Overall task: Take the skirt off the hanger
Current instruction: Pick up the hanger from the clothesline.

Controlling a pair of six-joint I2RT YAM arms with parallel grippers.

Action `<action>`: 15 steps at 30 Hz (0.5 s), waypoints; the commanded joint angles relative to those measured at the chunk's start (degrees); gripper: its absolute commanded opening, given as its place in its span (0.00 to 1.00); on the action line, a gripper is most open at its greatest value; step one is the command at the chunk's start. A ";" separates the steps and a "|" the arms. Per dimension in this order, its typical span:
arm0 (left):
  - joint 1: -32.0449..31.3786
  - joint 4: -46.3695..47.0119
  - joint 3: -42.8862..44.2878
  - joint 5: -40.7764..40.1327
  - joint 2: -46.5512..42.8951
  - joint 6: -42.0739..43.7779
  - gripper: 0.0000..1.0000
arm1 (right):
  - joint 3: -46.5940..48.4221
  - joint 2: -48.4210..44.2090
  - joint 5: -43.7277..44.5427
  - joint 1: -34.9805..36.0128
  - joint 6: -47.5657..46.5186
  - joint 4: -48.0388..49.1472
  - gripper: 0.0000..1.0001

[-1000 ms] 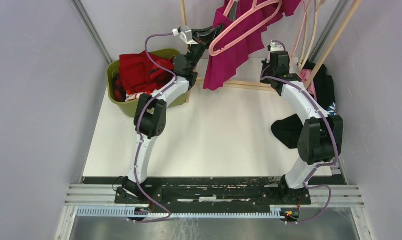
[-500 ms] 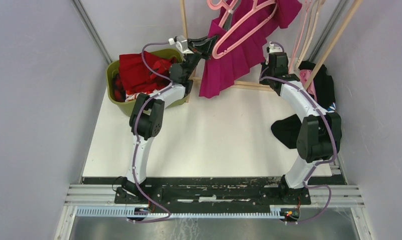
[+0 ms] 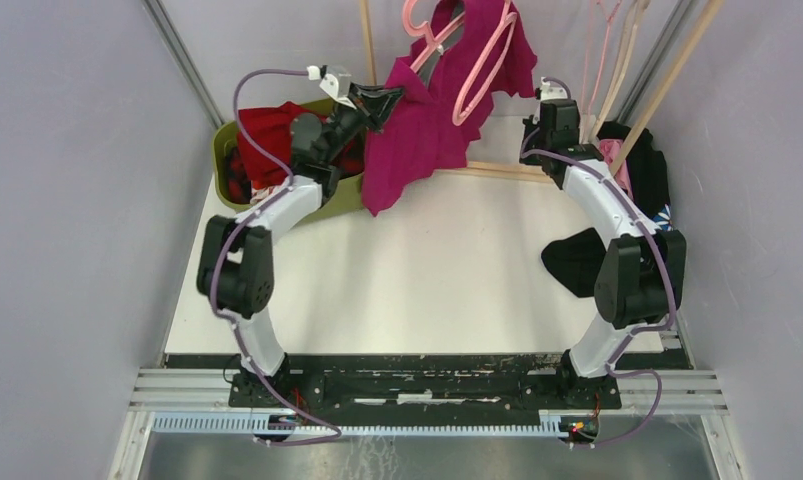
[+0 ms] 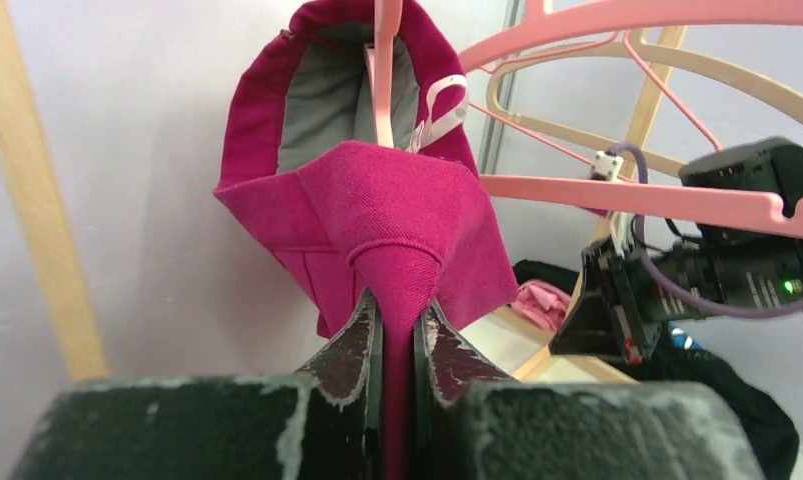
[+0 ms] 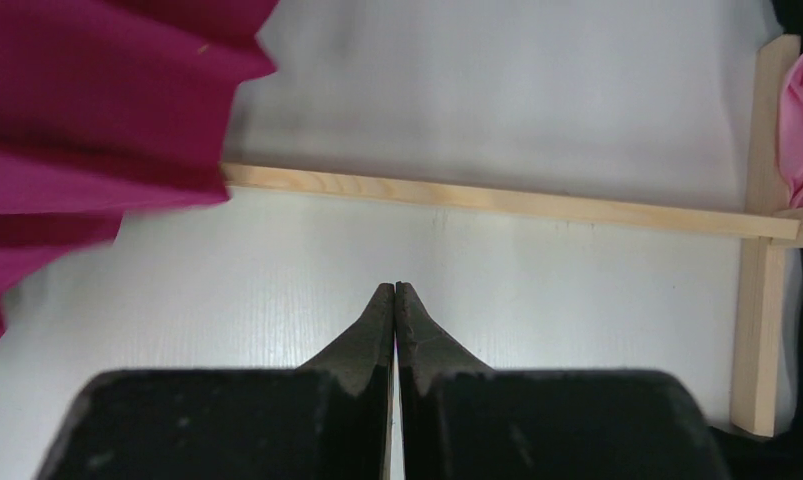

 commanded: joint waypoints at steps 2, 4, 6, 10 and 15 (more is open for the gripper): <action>0.92 -11.23 -3.08 5.31 -19.55 16.54 0.03 | 5.61 -6.82 -1.57 -0.17 -1.49 0.97 0.06; 0.96 -18.04 -5.34 6.64 -24.42 20.65 0.03 | 6.16 -8.20 -1.73 -0.12 -2.43 1.01 0.08; 0.92 -25.60 -6.91 8.03 -28.74 25.03 0.03 | 6.31 -9.51 -2.27 -0.17 -3.34 1.16 0.11; 1.04 -42.08 -9.38 8.66 -36.92 33.97 0.03 | 4.76 -13.09 -3.13 -0.12 -5.92 2.37 0.18; 2.24 -55.71 -12.29 6.53 -45.18 40.20 0.03 | 3.55 -18.45 -0.58 -0.12 -12.02 3.89 0.25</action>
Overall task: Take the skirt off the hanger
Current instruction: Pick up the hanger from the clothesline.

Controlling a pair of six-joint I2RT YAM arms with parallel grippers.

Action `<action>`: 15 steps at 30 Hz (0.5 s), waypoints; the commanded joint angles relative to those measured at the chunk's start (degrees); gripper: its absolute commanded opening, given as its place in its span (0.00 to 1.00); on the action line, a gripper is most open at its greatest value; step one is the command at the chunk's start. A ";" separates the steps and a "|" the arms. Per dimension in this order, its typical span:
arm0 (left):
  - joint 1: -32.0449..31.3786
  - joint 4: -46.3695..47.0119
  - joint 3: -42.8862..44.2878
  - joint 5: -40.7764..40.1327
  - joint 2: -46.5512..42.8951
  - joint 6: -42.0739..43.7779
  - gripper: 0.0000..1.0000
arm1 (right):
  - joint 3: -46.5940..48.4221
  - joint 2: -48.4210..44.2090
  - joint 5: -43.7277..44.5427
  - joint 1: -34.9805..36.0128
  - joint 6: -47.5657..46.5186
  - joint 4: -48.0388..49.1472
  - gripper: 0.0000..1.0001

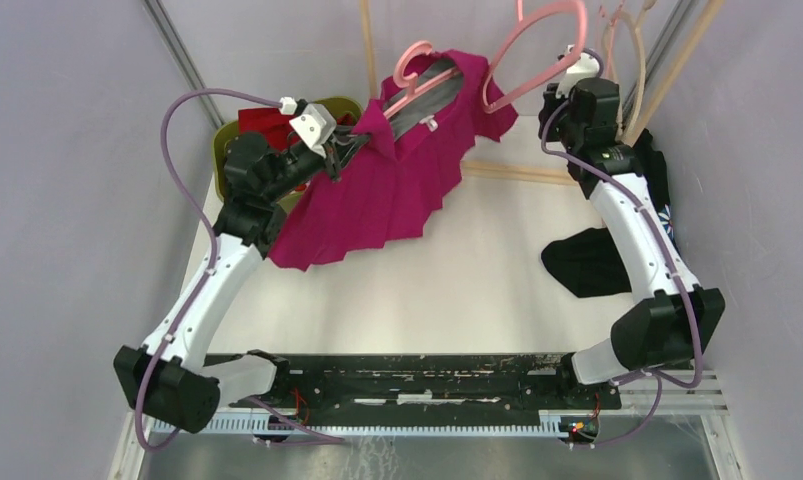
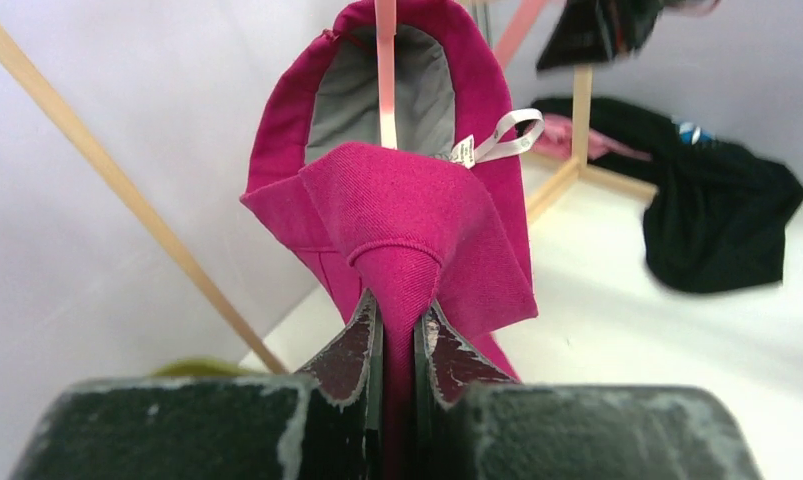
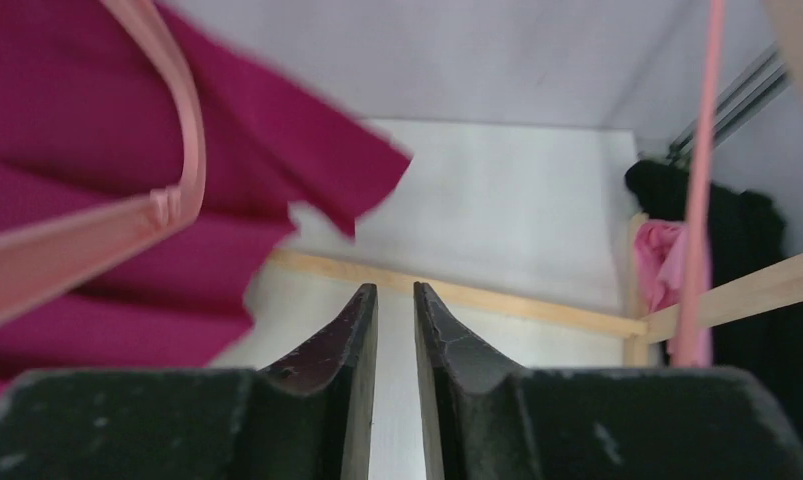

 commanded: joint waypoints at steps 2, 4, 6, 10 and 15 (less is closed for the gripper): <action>1.41 -13.59 -1.40 -1.08 -7.83 11.80 0.03 | 0.76 -6.65 2.81 -0.13 -8.15 4.05 0.29; 1.99 -15.60 -1.73 -1.32 -9.35 12.44 0.03 | 1.55 -7.90 3.88 -0.12 -9.81 3.99 0.30; 2.44 -16.14 -2.27 -1.40 -10.69 12.54 0.03 | 1.80 -8.83 6.23 -0.12 -10.23 4.06 0.31; 2.55 -17.81 -2.77 -1.61 -12.19 13.05 0.03 | 0.03 -10.70 10.40 -0.13 -10.16 5.03 0.31; 2.58 -19.79 -2.86 -2.23 -12.81 14.38 0.03 | -3.35 -13.43 12.71 -0.12 -11.02 6.52 0.31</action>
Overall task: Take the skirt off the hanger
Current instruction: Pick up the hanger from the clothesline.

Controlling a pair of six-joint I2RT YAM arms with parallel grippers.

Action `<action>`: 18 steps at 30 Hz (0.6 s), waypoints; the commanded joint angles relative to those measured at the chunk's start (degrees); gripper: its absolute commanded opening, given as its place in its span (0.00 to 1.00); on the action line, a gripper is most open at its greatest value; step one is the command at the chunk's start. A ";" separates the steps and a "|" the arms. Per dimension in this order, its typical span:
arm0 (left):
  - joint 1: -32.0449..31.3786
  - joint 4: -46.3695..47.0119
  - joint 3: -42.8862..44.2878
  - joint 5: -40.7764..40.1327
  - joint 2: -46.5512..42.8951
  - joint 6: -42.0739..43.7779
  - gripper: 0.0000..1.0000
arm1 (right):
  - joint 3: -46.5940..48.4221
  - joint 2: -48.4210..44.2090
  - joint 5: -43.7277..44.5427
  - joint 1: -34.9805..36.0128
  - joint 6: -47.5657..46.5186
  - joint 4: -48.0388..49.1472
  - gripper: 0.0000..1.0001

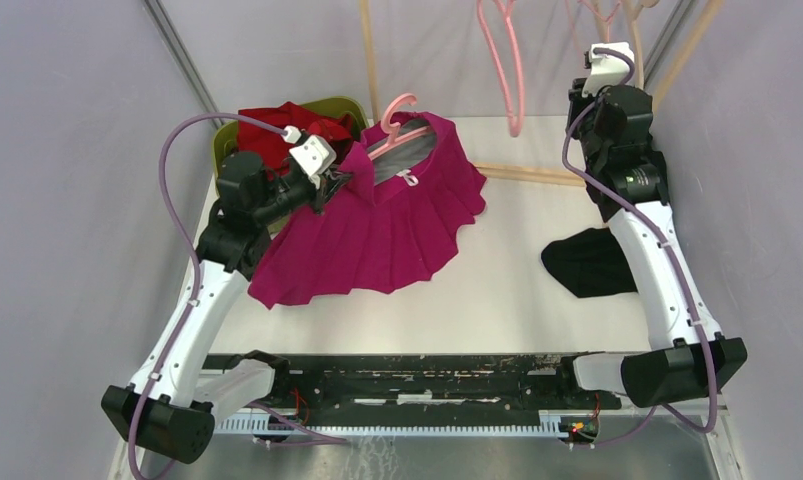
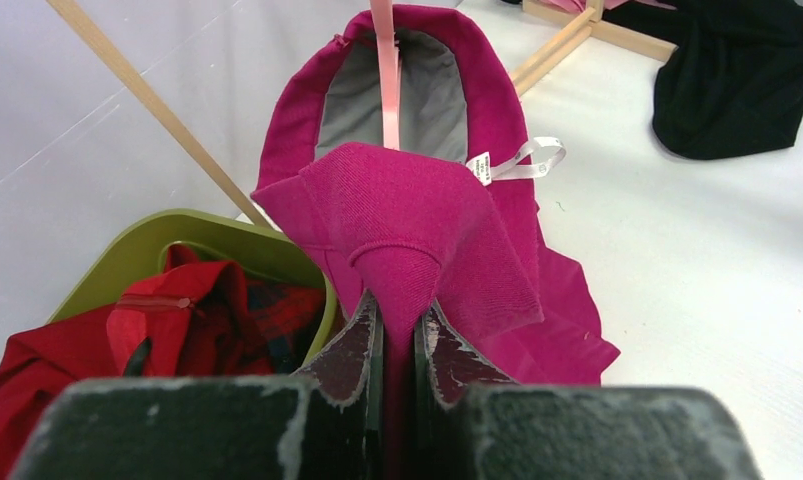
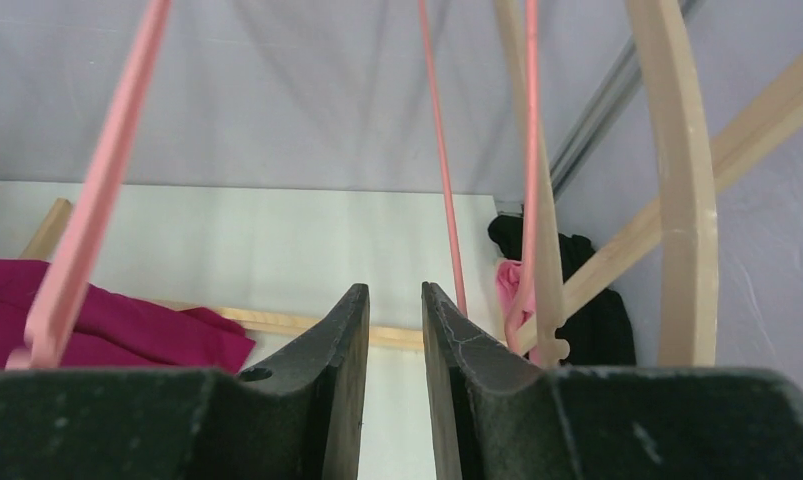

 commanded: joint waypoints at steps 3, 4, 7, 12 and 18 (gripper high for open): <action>0.33 3.91 1.90 0.00 -2.54 4.95 0.03 | -2.26 -4.06 4.09 -0.17 -1.87 3.78 0.31; 0.29 3.54 2.15 0.54 -2.25 5.21 0.03 | -2.19 -4.36 3.95 -0.13 -2.00 3.81 0.32; 0.31 1.64 3.64 1.41 -1.18 6.15 0.03 | -1.89 -5.13 -0.22 -0.08 -2.24 4.04 0.32; 0.34 -4.44 7.96 4.23 0.17 9.60 0.03 | -1.49 -6.26 -7.45 0.89 -2.47 2.74 0.32; 0.36 -12.02 14.17 10.09 1.83 11.39 0.03 | -3.28 -10.88 -14.56 3.42 -3.17 2.44 0.35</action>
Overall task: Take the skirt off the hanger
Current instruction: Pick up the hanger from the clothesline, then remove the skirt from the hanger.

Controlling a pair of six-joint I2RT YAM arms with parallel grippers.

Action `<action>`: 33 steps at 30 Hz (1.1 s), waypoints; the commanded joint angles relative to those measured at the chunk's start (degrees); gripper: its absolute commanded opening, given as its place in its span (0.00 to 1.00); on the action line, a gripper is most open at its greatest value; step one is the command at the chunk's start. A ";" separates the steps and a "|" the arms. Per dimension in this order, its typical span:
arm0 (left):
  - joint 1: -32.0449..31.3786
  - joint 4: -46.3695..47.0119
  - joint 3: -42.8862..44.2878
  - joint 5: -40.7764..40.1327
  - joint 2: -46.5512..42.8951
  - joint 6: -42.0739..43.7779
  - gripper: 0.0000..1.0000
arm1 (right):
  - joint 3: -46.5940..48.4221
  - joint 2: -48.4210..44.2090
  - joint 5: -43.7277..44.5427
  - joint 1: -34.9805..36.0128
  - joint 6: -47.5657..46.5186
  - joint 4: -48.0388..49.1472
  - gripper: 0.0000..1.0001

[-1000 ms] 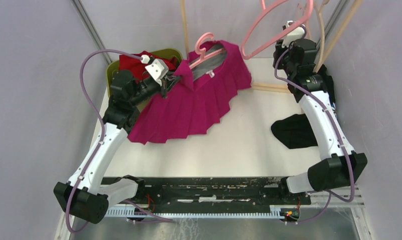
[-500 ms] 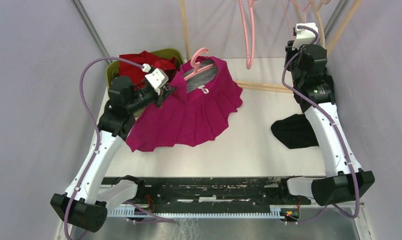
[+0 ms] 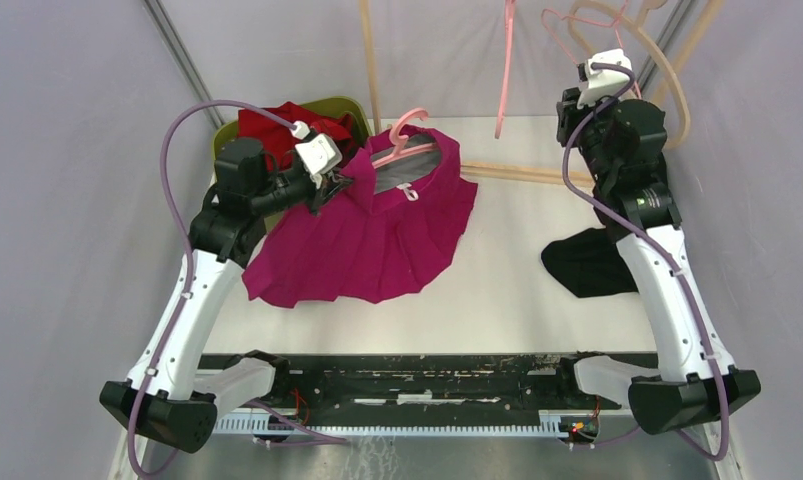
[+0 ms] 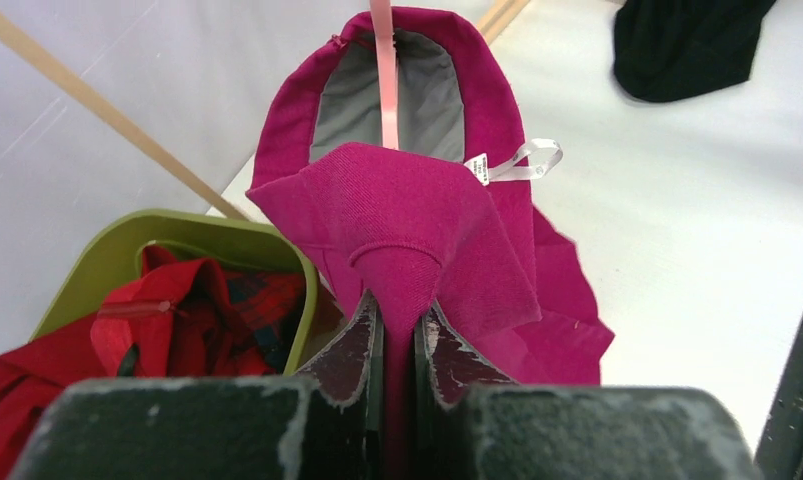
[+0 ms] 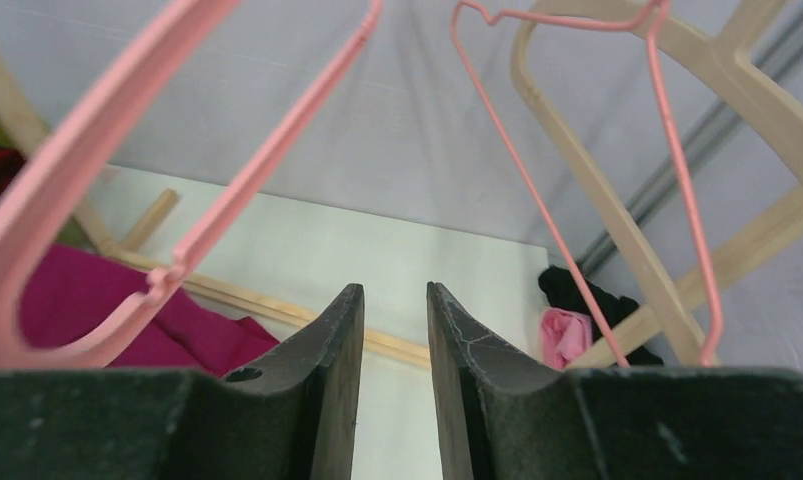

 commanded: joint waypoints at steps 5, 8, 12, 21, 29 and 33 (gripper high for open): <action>0.30 -2.41 8.30 10.71 0.46 4.36 0.03 | -1.38 -9.67 -12.53 5.11 -2.66 0.22 0.37; 0.34 -4.64 8.82 11.01 0.57 5.46 0.03 | -1.11 -11.51 -17.88 7.77 -2.84 -3.46 0.38; 0.34 -6.16 8.93 12.04 0.39 5.93 0.03 | -1.20 -11.85 -24.66 10.73 0.00 -9.95 0.39; 0.32 -4.82 10.15 19.62 1.13 1.84 0.03 | -2.96 -7.61 -32.18 14.98 -0.36 -15.48 0.39; 0.35 -1.37 8.68 24.55 1.42 -1.65 0.03 | -1.53 -3.82 -33.66 16.28 1.18 -15.23 0.38; 0.34 0.75 6.25 26.26 1.88 -2.51 0.03 | -0.05 -2.87 -33.94 17.38 0.93 -17.20 0.38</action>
